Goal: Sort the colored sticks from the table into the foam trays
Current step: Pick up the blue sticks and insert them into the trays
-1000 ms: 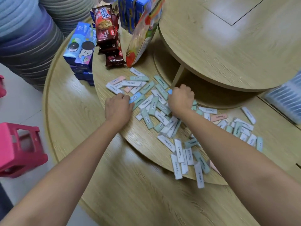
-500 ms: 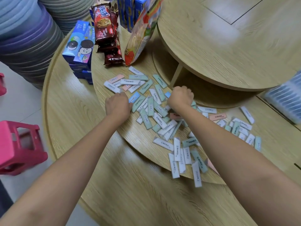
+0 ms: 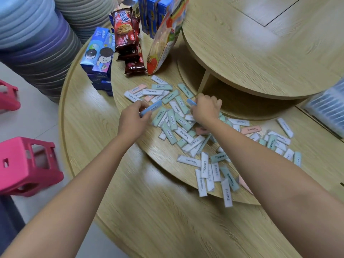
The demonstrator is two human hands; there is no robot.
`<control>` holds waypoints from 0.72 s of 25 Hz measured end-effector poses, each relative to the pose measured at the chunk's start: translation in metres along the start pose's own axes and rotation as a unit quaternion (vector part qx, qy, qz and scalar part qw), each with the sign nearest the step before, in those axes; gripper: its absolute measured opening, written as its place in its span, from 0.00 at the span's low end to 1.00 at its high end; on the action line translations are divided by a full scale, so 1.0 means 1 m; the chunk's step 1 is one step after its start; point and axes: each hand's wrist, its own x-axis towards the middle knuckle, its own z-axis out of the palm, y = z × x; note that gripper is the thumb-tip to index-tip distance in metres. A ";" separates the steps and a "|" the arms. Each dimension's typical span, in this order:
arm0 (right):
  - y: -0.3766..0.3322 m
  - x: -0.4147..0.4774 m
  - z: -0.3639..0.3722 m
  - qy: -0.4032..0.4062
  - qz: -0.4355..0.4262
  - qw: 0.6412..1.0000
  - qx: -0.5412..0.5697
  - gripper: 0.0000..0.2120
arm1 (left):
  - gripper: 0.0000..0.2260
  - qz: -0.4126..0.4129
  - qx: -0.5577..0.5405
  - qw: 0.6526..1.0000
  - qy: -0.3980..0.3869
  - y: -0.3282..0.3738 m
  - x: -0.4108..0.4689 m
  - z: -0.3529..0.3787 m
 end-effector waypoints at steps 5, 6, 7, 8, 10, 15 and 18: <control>0.008 -0.031 -0.039 -0.037 -0.006 0.975 0.217 0.08 | 0.08 0.035 -0.108 0.993 0.023 -0.001 -0.041 -0.022; 0.015 -0.047 -0.048 -0.051 0.008 0.958 0.283 0.09 | 0.08 0.045 -0.120 0.992 0.020 0.001 -0.053 -0.023; 0.023 -0.066 -0.054 -0.065 0.029 0.932 0.357 0.08 | 0.09 0.053 -0.130 0.990 0.009 0.004 -0.067 -0.021; 0.035 -0.088 -0.058 -0.072 0.043 0.907 0.413 0.07 | 0.09 0.058 -0.136 0.989 -0.010 0.007 -0.081 -0.019; 0.067 -0.139 -0.052 -0.074 0.063 0.890 0.445 0.06 | 0.10 0.064 -0.147 0.985 -0.062 0.015 -0.113 -0.006; 0.168 -0.270 -0.035 -0.041 0.181 0.879 0.440 0.06 | 0.09 0.119 -0.114 0.967 -0.192 0.051 -0.194 0.057; 0.227 -0.345 -0.040 0.018 0.241 0.857 0.456 0.04 | 0.09 0.169 -0.093 0.943 -0.270 0.086 -0.246 0.105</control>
